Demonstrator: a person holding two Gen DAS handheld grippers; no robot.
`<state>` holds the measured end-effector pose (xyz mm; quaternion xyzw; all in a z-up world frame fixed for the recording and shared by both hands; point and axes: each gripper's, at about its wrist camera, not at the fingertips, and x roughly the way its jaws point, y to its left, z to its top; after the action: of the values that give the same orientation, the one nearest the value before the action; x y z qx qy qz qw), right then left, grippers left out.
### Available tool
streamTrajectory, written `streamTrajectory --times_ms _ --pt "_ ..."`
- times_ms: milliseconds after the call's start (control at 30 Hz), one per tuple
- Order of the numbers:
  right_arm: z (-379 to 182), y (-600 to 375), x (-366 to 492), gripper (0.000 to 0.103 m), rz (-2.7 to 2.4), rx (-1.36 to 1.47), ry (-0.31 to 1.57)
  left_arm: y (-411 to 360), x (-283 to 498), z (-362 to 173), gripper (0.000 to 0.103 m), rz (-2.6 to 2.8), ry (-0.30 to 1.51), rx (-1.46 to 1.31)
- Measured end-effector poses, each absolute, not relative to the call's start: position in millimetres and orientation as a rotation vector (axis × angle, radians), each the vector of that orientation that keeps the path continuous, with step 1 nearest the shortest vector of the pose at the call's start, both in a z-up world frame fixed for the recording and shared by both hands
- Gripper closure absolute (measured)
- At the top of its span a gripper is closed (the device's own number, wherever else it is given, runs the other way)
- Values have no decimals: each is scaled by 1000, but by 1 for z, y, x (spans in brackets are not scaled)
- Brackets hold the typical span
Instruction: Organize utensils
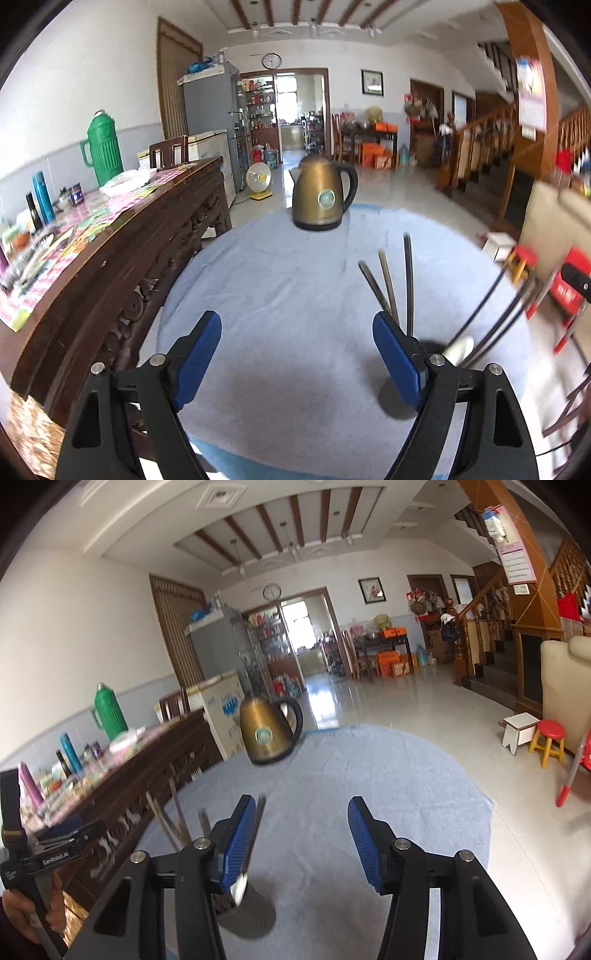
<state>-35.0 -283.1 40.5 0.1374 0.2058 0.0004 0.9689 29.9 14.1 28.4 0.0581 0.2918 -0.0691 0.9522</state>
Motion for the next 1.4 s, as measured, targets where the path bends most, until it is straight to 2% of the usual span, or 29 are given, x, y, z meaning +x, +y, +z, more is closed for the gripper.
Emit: streamTrajectory --times_ms 267,833,1400 --pt "20 -259 -49 45 12 225 540 2 14 24 18 -119 583 143" --pt "7 -197 -51 43 66 216 663 24 2 14 18 74 573 147" --pt "7 -187 -44 43 47 188 675 17 3 8 18 48 594 162"
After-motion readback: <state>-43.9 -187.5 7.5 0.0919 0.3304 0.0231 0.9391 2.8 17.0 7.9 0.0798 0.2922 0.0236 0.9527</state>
